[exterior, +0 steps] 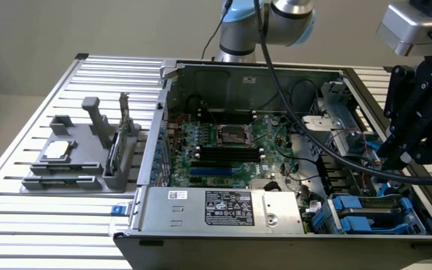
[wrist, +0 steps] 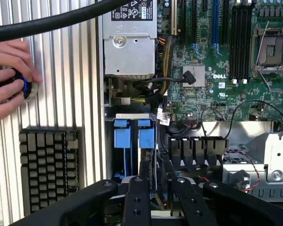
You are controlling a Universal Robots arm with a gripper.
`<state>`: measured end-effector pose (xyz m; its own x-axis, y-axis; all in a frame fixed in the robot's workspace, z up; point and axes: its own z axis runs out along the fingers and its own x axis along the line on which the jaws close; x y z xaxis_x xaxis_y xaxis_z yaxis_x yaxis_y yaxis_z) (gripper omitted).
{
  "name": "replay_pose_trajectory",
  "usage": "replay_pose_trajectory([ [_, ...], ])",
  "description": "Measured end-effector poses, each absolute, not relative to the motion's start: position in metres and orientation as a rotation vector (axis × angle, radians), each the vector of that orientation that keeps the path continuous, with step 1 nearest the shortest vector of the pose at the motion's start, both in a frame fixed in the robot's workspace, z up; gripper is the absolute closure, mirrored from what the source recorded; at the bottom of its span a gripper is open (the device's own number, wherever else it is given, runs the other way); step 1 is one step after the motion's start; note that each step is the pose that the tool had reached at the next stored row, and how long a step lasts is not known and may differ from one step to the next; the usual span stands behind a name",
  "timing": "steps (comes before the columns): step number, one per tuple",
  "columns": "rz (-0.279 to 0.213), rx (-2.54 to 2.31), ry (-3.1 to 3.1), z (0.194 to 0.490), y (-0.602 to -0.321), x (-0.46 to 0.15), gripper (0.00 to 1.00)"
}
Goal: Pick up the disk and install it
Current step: 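Insert the first disk wire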
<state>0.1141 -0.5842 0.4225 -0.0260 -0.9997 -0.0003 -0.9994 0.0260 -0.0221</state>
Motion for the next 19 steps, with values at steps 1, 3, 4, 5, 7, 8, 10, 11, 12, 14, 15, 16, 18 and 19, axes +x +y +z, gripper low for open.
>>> replay_pose_trajectory([
  [1,-0.025,-2.169,2.251,0.4225,-0.5843,0.1141,0.75],
  [3,-0.025,-2.131,2.287,0.4223,-0.5843,0.1141,0.75],
  [4,-0.025,-2.112,2.305,0.4223,-0.5842,0.1141,0.75],
  [5,-0.025,-2.092,2.323,0.4223,-0.5842,0.1141,0.75],
  [7,-0.026,-2.052,2.359,0.4221,-0.5842,0.1141,0.75],
  [8,-0.026,-2.032,2.377,0.422,-0.5842,0.1141,0.75],
  [10,-0.026,-1.992,2.411,0.4219,-0.5842,0.1141,0.75],
  [11,-0.026,-1.971,2.428,0.4218,-0.5842,0.1141,0.75],
  [12,-0.027,-1.951,2.445,0.4217,-0.5842,0.1141,0.75],
  [14,-0.027,-1.909,2.478,0.4215,-0.5842,0.1141,0.75],
  [15,-0.027,-1.888,2.494,0.4214,-0.5842,0.1141,0.75],
  [16,-0.027,-1.864,2.512,0.4212,-0.5842,0.1141,0.75],
  [18,-0.028,-1.819,2.545,0.4207,-0.5842,0.1141,0.75],
  [19,-0.028,-1.797,2.561,0.4204,-0.5842,0.1141,0.75],
])
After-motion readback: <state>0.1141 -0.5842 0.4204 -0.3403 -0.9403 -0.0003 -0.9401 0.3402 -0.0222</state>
